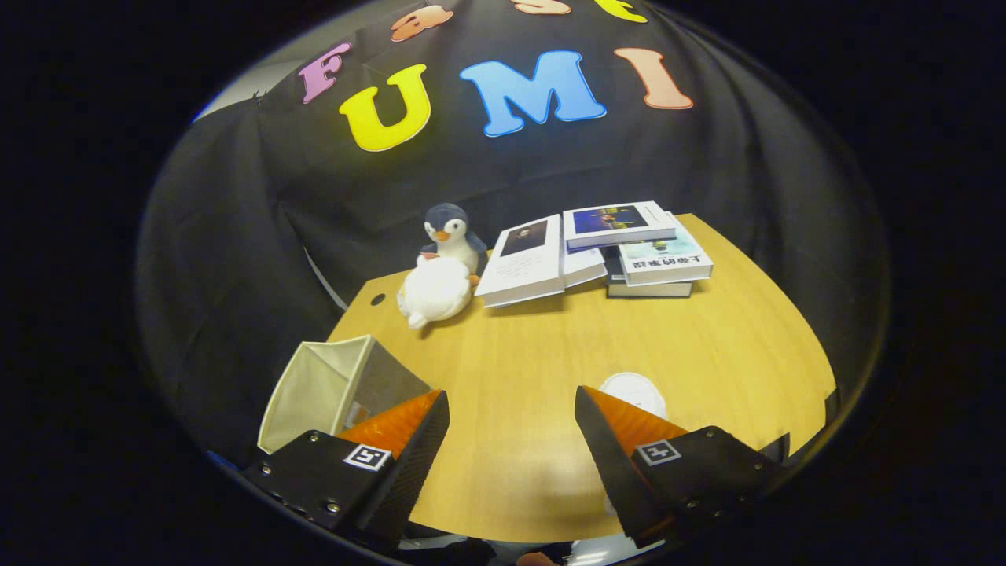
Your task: Open the storage box then place both shoes into the box .Put the left shoe in first, then the right shoe, with the right side of both shoes facing outward in a uniform manner.
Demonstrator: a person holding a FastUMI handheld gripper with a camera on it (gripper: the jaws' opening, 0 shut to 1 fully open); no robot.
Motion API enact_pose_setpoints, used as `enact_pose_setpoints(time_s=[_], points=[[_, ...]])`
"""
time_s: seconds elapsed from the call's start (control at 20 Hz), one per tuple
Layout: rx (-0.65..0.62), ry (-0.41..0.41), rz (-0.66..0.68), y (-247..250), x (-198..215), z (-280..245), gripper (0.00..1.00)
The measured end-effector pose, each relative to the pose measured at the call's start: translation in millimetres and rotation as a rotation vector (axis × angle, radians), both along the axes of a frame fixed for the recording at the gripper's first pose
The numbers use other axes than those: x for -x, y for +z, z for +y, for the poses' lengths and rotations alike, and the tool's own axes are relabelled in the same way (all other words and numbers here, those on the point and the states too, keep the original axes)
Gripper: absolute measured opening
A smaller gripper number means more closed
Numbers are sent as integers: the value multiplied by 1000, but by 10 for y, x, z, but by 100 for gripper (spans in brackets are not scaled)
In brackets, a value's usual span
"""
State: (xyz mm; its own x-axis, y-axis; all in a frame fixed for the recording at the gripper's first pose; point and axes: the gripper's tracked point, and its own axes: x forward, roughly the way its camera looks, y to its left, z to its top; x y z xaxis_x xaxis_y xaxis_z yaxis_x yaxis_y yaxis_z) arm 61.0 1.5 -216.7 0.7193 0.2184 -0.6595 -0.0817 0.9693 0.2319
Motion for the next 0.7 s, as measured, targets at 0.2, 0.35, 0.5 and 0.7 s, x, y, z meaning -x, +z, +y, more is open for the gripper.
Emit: enact_pose_setpoints(time_s=[0.2, 0.35, 0.5, 0.7], points=[[93, -15, 59, -342, 94, -459, 98], [140, -25, 110, -613, 183, -717, 98], [188, -16, 163, -894, 289, -910, 98], [241, 4, 225, -1221, 379, -1056, 98]])
